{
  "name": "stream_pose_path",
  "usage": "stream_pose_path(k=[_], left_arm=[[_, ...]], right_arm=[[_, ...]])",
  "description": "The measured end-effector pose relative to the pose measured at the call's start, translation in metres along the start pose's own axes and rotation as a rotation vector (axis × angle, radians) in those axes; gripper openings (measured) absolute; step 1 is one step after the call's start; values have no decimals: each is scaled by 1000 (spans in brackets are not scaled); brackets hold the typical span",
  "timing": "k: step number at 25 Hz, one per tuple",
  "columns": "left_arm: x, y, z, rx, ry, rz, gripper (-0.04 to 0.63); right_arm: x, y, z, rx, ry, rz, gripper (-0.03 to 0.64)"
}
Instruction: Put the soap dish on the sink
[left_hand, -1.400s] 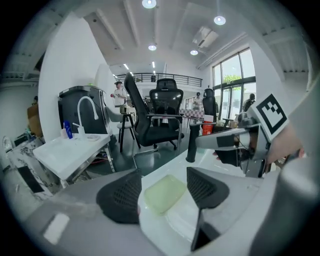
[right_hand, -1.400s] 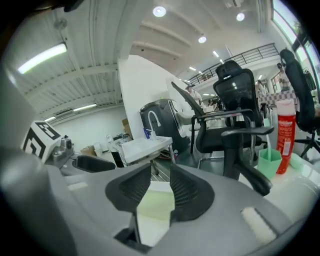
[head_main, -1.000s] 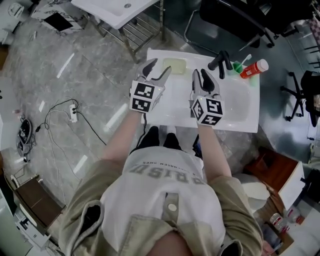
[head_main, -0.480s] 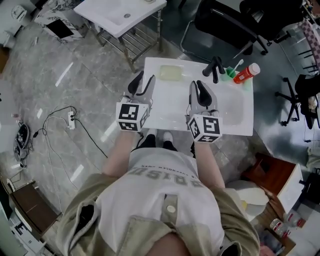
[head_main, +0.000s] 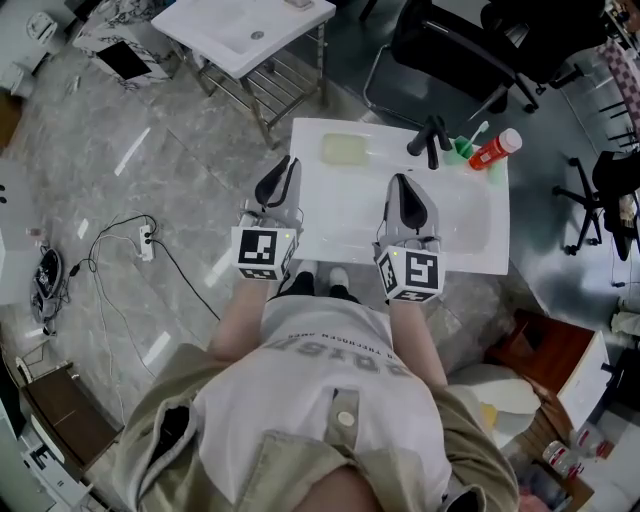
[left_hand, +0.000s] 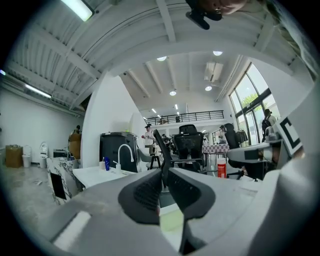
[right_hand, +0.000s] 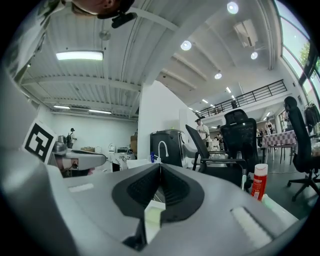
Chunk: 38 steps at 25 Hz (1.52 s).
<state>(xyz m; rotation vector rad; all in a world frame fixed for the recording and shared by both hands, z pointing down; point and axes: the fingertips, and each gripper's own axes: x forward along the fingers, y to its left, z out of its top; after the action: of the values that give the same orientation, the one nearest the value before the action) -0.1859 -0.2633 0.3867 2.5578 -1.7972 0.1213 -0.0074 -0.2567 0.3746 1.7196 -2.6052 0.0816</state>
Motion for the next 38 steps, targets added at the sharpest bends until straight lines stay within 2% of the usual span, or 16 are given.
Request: stream_pose_path(k=[5, 18, 24, 32, 38], left_arm=[[-2, -1, 5, 51, -28, 5, 12], [-7, -4, 49, 33, -165, 34, 8], [-10, -4, 64, 52, -216, 34, 8], [-16, 0, 70, 64, -233, 43, 8], [-17, 2, 67, 61, -220, 53, 8]], right_arm=[[-2, 0, 4, -19, -14, -4, 6], [-13, 0, 34, -66, -149, -24, 6], [-16, 0, 46, -82, -204, -44, 5], [-19, 6, 62, -97, -248, -46, 5], [-14, 4, 57, -108, -213, -49, 2]])
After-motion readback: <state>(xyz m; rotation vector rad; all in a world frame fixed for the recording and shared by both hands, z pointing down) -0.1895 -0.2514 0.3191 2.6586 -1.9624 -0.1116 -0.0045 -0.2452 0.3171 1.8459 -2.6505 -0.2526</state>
